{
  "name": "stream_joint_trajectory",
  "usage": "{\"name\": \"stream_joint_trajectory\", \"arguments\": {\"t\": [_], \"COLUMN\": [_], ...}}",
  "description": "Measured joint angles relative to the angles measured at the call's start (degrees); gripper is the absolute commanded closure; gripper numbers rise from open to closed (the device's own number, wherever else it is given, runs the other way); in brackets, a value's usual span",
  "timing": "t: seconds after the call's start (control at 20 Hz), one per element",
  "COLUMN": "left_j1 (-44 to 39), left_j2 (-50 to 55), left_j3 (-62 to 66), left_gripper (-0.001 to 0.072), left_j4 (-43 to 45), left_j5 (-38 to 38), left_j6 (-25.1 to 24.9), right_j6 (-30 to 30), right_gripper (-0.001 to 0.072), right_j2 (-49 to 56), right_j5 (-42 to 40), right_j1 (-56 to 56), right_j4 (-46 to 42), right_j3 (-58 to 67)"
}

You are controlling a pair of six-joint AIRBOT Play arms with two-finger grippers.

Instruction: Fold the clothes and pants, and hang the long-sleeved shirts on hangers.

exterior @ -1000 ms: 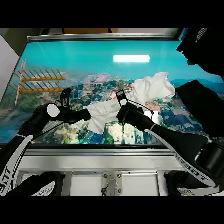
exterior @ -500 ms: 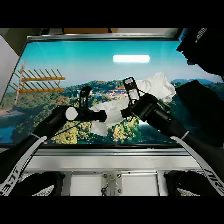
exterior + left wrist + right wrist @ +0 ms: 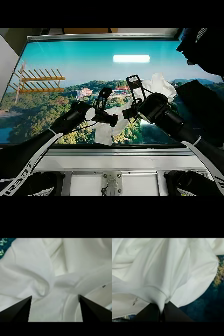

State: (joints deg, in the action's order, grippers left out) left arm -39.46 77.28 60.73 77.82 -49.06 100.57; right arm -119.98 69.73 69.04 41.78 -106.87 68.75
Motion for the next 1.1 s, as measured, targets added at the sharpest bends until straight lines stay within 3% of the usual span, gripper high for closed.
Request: {"name": "stream_joint_trajectory", "arguments": {"t": [0.35,0.65,1.1], "left_j1": [-2.4,-6.2,0.5], "left_j2": [-6.9,-8.2,-8.2], "left_j3": [-5.0,-12.8,-18.3], "left_gripper": [0.0082,0.0083,0.0083], "left_j4": [1.7,2.0,4.7], "left_j5": [-1.7,6.3,10.4], "left_j6": [5.5,10.7,16.4], "right_j6": [-0.6,-0.9,-0.9], "right_gripper": [0.0693,0.0692,0.0693], "right_j2": [-0.5,-0.7,-0.7], "right_j5": [0.6,0.7,1.8], "right_j1": [0.0,0.0,0.0], "right_j4": [0.2,0.5,2.2], "right_j3": [0.2,0.3,0.3]}}
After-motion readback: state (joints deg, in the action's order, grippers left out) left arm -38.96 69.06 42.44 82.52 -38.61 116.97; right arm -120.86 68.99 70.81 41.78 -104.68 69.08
